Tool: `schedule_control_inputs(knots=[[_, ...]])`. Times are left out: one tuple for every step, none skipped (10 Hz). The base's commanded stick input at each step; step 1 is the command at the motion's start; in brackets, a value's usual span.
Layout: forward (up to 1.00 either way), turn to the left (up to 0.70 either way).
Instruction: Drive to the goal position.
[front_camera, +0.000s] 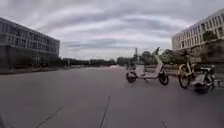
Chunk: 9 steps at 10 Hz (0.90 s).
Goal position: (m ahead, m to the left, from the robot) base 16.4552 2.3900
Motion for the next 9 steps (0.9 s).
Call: schedule_control_inputs(knots=[[0.85,0.0],[0.85,0.0],[0.85,0.0],[0.85,0.0],[0.85,0.0],[0.85,0.0],[0.85,0.0],[0.85,0.0],[0.85,0.0]])
